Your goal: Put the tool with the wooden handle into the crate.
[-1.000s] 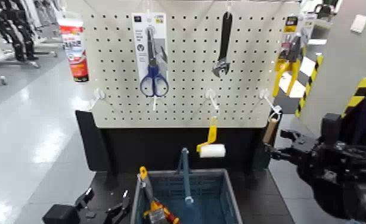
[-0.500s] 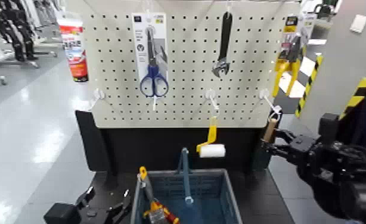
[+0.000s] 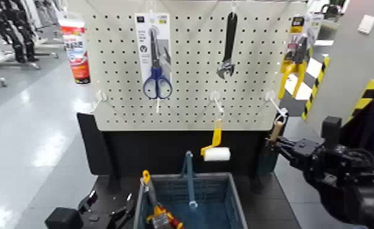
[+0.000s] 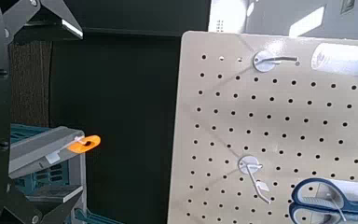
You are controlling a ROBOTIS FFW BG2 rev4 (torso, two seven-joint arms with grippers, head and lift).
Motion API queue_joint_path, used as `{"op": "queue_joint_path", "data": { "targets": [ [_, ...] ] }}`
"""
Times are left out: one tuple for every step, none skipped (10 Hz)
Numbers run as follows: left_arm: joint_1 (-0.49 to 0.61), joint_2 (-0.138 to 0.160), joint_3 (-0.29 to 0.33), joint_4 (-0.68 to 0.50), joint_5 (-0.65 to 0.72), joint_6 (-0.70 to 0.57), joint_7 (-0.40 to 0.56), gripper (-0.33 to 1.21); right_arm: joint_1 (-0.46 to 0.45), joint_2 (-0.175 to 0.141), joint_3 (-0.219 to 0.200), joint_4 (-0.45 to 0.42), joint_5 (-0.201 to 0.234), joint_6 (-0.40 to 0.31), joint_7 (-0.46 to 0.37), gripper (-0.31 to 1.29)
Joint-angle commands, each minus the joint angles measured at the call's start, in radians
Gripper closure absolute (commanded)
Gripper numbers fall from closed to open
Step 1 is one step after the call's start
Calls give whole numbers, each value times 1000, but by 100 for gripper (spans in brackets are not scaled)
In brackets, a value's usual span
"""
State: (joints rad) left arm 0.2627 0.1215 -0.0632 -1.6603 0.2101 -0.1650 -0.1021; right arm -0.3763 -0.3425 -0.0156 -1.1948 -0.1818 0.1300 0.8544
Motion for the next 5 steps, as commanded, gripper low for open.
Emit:
{"op": "queue_joint_path", "data": {
  "targets": [
    [1, 0, 0, 2, 0, -2, -1, 15, 4, 2, 0, -3, 1, 0, -1, 118],
    [1, 0, 0, 2, 0, -2, -1, 15, 7, 4, -3, -8, 1, 0, -1, 118],
    [1, 0, 0, 2, 0, -4, -1, 15, 13, 7, -9, -15, 1, 0, -1, 118],
    [1, 0, 0, 2, 0, -4, -1, 15, 22, 11, -17, -34, 1, -1, -1, 118],
    [3, 0, 0, 2, 0, -4, -1, 15, 36, 17, -24, -66, 1, 7, -1, 118]
  ]
}}
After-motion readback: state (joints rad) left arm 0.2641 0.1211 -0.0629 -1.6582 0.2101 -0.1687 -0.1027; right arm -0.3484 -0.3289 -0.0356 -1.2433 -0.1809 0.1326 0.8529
